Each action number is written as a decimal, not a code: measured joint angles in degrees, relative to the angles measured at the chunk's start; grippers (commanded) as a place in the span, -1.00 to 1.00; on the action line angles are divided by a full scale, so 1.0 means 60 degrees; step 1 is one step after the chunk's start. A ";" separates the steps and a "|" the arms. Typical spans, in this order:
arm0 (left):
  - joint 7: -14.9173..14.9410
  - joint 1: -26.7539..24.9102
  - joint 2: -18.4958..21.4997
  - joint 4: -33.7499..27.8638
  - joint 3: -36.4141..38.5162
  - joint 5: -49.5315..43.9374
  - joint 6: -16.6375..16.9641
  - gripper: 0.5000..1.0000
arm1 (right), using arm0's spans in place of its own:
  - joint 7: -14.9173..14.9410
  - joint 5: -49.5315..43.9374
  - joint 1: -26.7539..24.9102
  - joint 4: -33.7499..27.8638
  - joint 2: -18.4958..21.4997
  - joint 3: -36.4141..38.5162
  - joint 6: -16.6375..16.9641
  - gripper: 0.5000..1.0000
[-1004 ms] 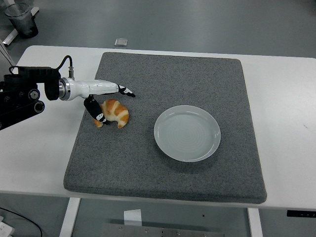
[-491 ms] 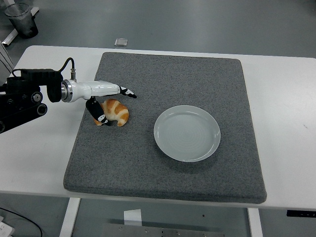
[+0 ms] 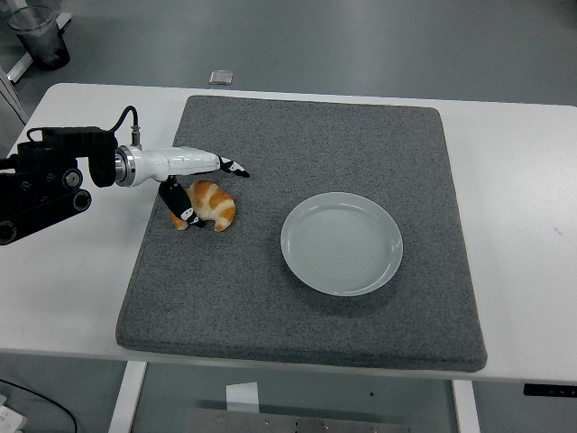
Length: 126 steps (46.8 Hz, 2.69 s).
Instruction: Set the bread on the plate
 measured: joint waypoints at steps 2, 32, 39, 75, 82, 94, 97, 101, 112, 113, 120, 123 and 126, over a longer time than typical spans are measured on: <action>0.0000 0.0014 -0.0027 -0.0002 0.0007 0.0000 0.0063 0.90 | 0.0001 0.0000 0.0002 0.0000 0.0000 0.0000 0.0000 0.73; -0.0010 0.0148 -0.0103 -0.0048 0.0049 0.1053 0.0610 -0.18 | 0.0000 0.0000 0.0001 0.0000 0.0000 0.0000 0.0000 0.73; -0.0007 0.0124 -0.0103 -0.0088 0.0044 0.1057 0.0619 -0.41 | -0.0002 0.0000 0.0002 0.0000 0.0000 0.0000 0.0000 0.73; -0.0126 -0.0329 0.0147 -0.0712 -0.0110 0.1928 0.0627 -1.00 | -0.0001 0.0000 0.0003 0.0000 0.0000 0.0000 0.0000 0.73; -0.0126 -0.0542 0.0172 -0.0813 -0.0135 0.1987 0.0657 -1.00 | -0.0002 0.0000 0.0001 0.0000 0.0000 0.0000 0.0000 0.73; -0.0125 -0.1126 0.0188 -0.1065 -0.0225 0.2021 0.0691 -1.00 | 0.0003 0.0000 0.0001 0.0000 0.0000 0.0000 0.0000 0.73; -0.0123 -0.1342 0.0190 -0.1073 -0.0235 0.2003 0.0691 -1.00 | 0.0000 0.0000 0.0001 0.0000 0.0000 0.0000 0.0000 0.73; -0.0123 -0.1712 0.0189 -0.1083 -0.0247 0.1954 0.0676 -1.00 | -0.0005 0.0000 0.0001 0.0000 0.0000 0.0000 0.0000 0.73; -0.0123 -0.2449 0.0177 -0.1178 -0.0222 0.1904 0.0564 -1.00 | -0.0006 0.0000 0.0001 0.0000 0.0000 0.0000 0.0000 0.73; -0.0123 -0.2499 0.0162 -0.1188 -0.0213 0.1903 0.0550 -1.00 | -0.0006 0.0000 0.0001 0.0000 0.0000 0.0000 0.0000 0.73; -0.0123 -0.2643 0.0043 -0.1275 -0.0194 0.1833 0.0159 -1.00 | -0.0004 0.0000 0.0001 0.0000 0.0000 0.0000 0.0000 0.73; -0.0123 -0.2765 0.0012 -0.1343 -0.0195 0.1654 0.0003 -1.00 | -0.0004 0.0000 0.0001 0.0000 0.0000 0.0000 0.0000 0.73; -0.0123 -0.2850 0.0001 -0.1408 -0.0198 0.1492 -0.0050 -1.00 | -0.0004 0.0000 0.0001 0.0000 0.0000 0.0000 0.0000 0.73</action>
